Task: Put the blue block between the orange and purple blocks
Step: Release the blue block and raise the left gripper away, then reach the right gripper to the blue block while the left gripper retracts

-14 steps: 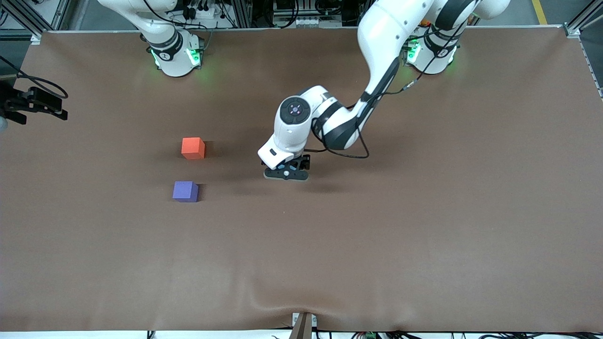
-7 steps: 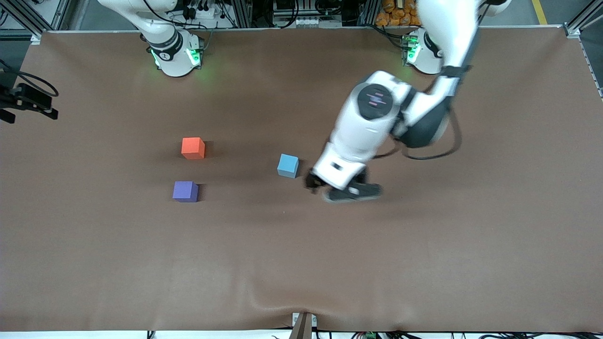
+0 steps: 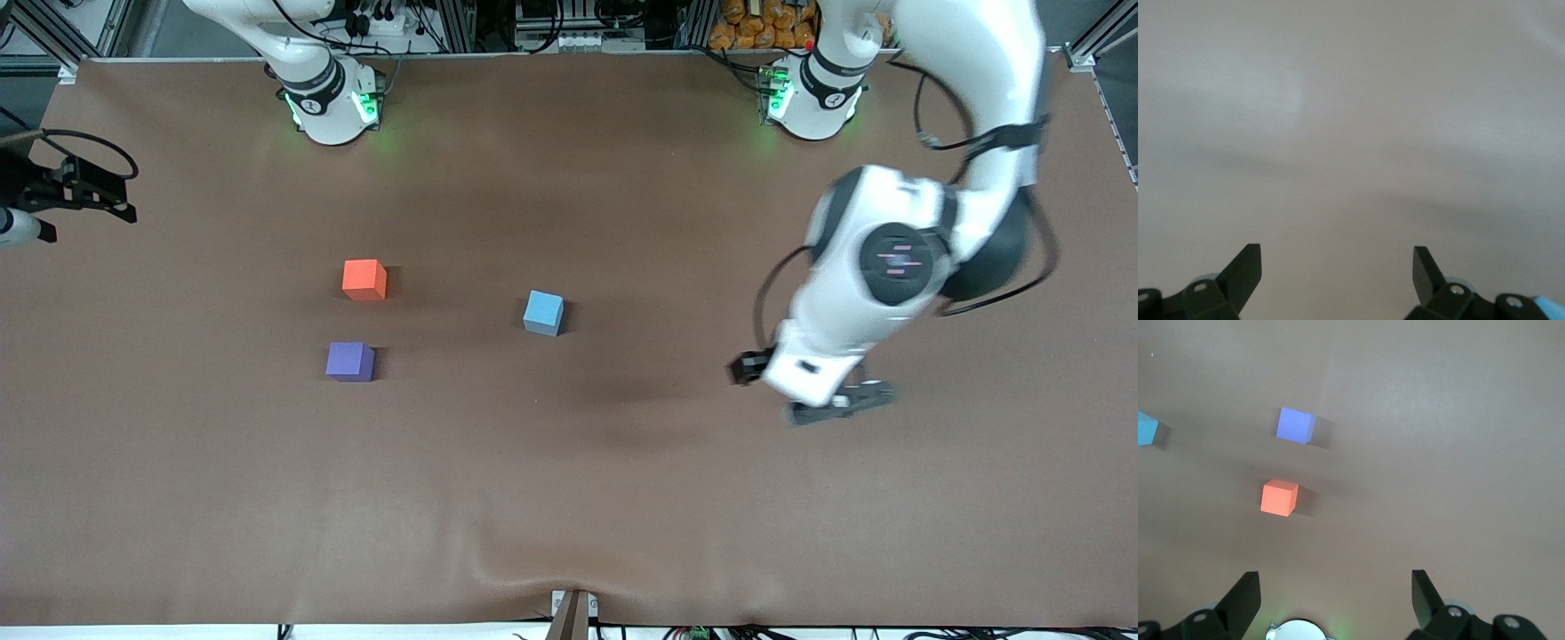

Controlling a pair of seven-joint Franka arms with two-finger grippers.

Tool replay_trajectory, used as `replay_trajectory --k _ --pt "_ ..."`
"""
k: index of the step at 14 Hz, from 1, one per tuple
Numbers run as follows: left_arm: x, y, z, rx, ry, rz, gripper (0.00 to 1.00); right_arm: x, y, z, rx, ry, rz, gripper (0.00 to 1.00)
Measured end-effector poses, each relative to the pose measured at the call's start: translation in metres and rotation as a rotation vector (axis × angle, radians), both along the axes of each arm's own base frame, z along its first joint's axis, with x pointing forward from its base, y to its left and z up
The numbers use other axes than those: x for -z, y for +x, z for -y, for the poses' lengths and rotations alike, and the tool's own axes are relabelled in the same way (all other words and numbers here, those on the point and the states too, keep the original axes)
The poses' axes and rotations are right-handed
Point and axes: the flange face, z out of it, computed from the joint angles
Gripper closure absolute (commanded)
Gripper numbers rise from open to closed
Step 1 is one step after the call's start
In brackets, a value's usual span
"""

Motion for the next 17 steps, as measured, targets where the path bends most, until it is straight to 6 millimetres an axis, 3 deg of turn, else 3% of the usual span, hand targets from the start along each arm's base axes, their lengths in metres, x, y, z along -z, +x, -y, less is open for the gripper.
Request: replay_trajectory --k 2,3,5,8,10,13,17 --pt "-0.025 -0.014 -0.061 0.060 0.005 0.001 0.00 0.031 0.014 0.018 0.016 0.034 -0.049 0.00" --pt "-0.041 -0.025 -0.087 0.091 0.008 0.005 0.00 0.044 0.020 0.017 0.015 0.055 -0.067 0.00" --pt "-0.077 -0.051 -0.115 0.147 0.014 -0.004 0.00 0.059 0.029 -0.009 0.031 0.086 -0.092 0.00" --pt "-0.126 -0.079 -0.128 0.210 0.020 -0.011 0.00 0.077 0.043 -0.072 0.111 0.161 -0.109 0.00" --pt "-0.152 -0.088 -0.143 0.227 0.022 -0.025 0.00 0.092 0.052 -0.116 0.129 0.160 -0.103 0.00" --pt "-0.174 -0.095 -0.153 0.229 0.021 -0.056 0.00 0.124 0.057 -0.190 0.138 0.138 -0.105 0.00" --pt "-0.188 -0.104 -0.150 0.232 0.020 -0.095 0.00 0.196 0.041 -0.286 0.201 0.105 -0.076 0.00"
